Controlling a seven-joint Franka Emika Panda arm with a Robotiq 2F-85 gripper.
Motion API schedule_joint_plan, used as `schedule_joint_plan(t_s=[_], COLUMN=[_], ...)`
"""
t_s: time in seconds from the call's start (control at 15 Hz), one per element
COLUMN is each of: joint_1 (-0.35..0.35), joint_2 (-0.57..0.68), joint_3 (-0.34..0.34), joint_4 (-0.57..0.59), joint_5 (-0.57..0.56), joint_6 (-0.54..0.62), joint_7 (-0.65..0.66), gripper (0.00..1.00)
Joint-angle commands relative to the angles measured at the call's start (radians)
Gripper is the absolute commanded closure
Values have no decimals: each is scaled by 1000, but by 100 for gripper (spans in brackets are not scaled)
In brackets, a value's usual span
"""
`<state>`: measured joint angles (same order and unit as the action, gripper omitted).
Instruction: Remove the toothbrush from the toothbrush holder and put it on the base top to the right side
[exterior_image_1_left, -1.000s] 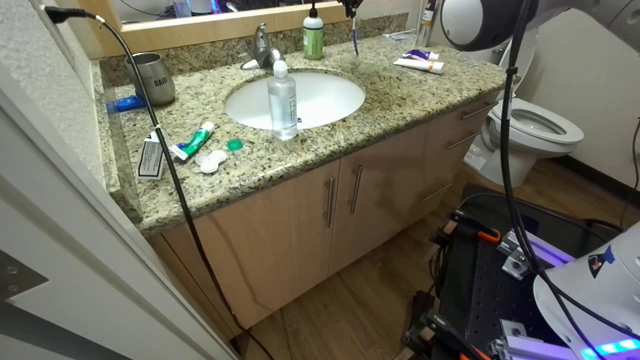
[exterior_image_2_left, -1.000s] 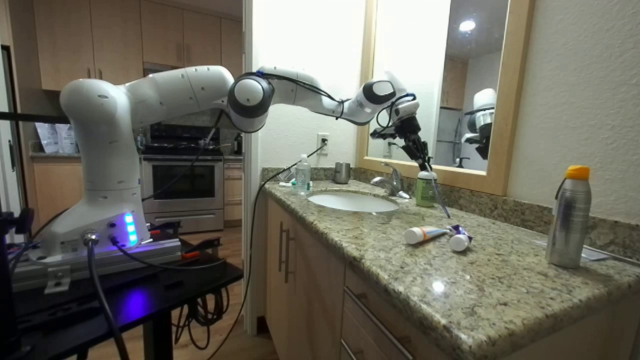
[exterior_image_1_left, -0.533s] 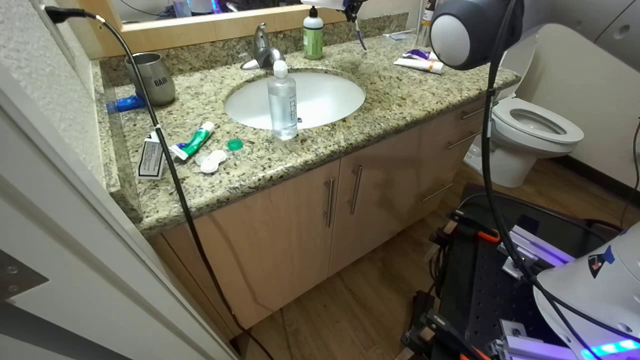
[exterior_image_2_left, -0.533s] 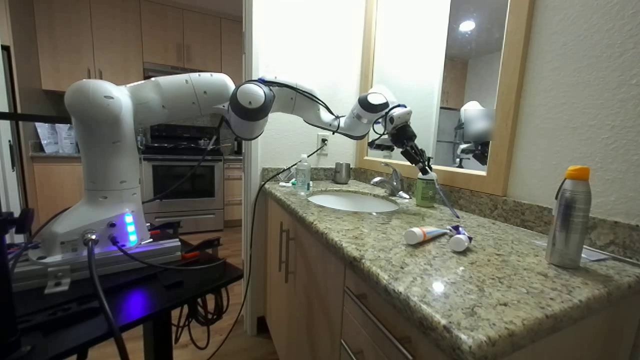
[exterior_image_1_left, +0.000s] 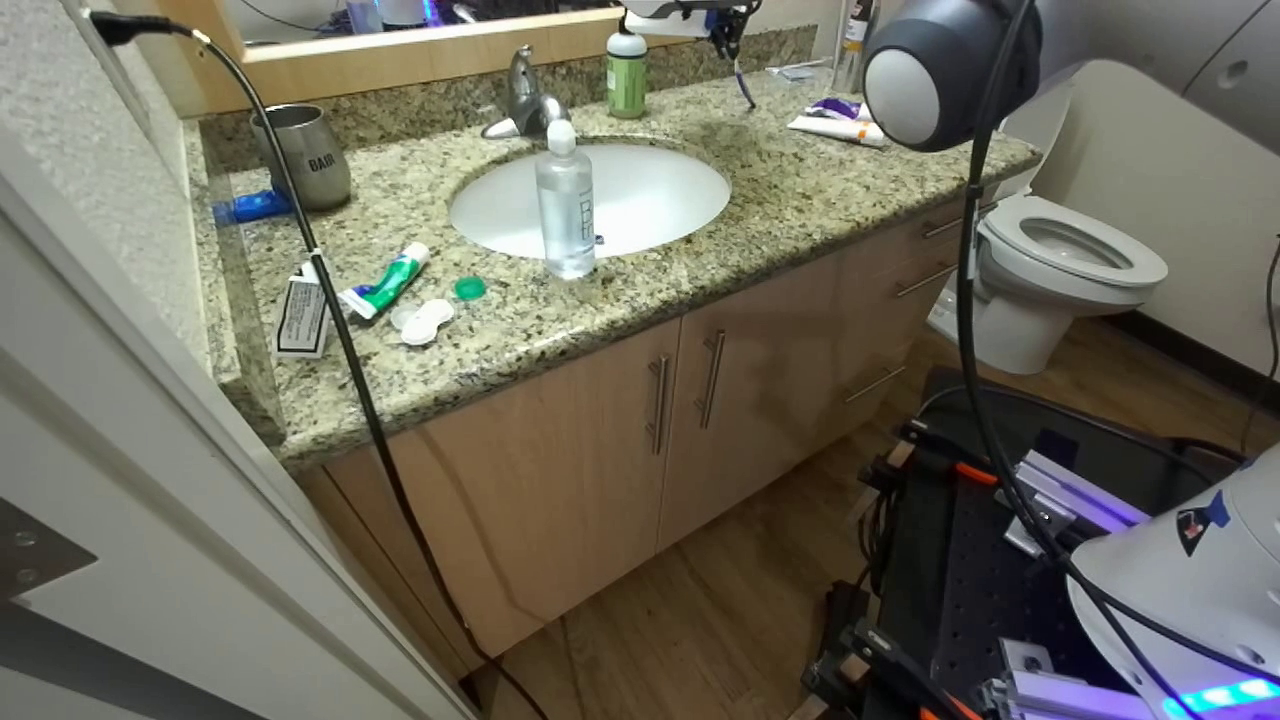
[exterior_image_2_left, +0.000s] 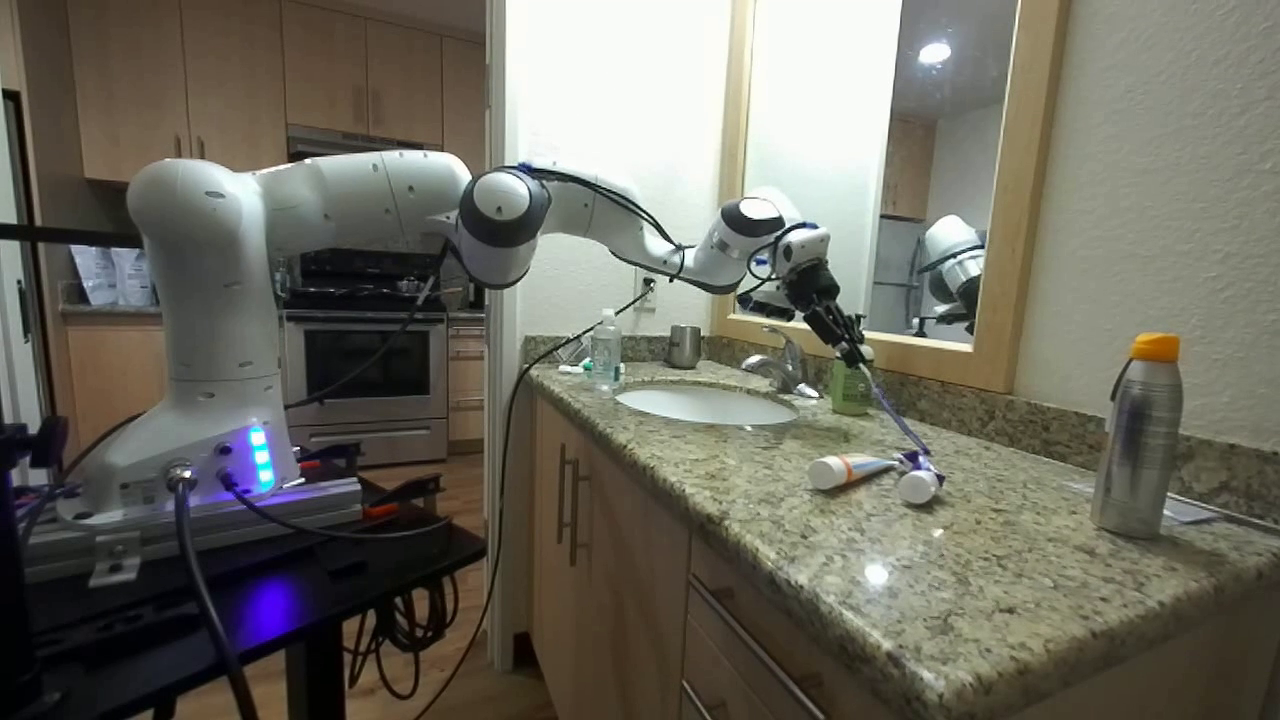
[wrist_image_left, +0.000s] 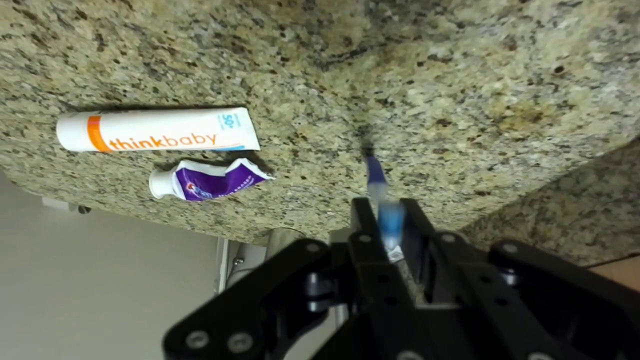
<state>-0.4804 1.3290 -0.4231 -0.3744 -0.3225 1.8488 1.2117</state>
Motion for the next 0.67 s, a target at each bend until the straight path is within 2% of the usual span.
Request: schedule_joint_plan(t_s=[0.0,0.27,0.4,0.47,0.53,0.6], joint_1=[-74,-128,-140,-149,-104,-108], joint_2=[-7,-62,-129,-164,-166,-199], joint_3=[81,165,210,231,250,273], joint_4=[10,-4,-14,-3,2,9], joint_5=[95,208,263,287,306,330], joint_6=[-66,-144,-178,-188,-183,-177], joint_7=[-61,-107,-137,-166,-128,-156], gripper=[49,20,6,1,0,0])
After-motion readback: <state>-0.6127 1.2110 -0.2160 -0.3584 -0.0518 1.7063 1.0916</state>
